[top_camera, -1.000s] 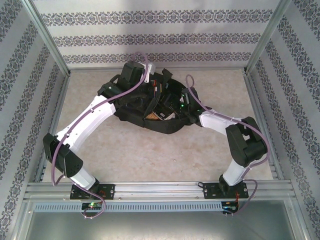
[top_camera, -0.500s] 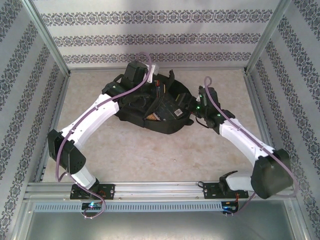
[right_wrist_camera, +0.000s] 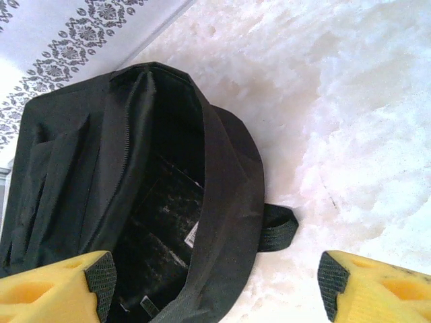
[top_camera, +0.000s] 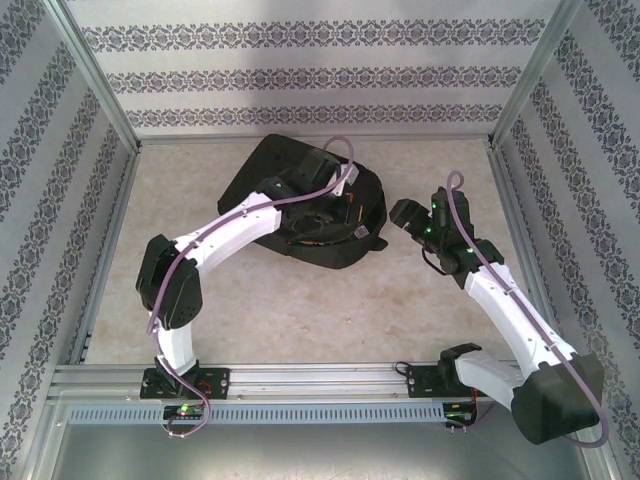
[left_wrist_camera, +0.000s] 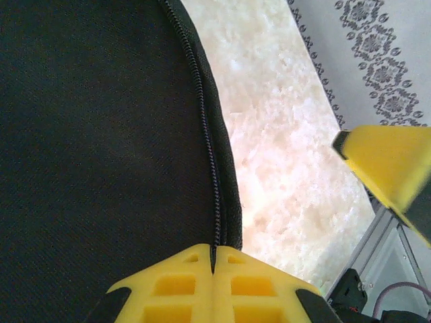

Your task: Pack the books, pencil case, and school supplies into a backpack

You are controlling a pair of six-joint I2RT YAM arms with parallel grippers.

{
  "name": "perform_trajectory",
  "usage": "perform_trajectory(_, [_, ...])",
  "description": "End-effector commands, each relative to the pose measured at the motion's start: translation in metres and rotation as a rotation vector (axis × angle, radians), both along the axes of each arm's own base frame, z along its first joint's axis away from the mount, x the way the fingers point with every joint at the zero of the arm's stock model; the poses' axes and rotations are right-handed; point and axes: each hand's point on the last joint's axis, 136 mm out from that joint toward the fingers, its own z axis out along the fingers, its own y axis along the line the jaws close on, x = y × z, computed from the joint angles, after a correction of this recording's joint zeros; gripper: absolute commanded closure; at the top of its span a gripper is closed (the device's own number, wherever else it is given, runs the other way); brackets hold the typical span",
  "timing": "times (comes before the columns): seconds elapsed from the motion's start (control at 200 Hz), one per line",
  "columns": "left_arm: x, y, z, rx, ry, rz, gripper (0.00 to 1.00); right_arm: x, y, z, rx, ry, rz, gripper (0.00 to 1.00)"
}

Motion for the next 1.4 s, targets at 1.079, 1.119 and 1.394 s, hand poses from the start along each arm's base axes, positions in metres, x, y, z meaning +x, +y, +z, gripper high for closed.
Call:
perform_trajectory(1.079, [-0.005,0.182,0.087,-0.177,-0.079,0.499,0.35,-0.067,0.189,0.023,-0.259,-0.061,1.042,0.49])
perform_trajectory(1.119, [-0.012,0.193,0.083,-0.176,-0.068,0.519,0.35,-0.067,0.198,0.018,-0.288,-0.058,1.084,0.48])
perform_trajectory(1.394, [-0.050,0.224,0.056,-0.135,-0.029,0.522,0.35,-0.054,0.247,-0.018,-0.387,0.046,1.311,0.73])
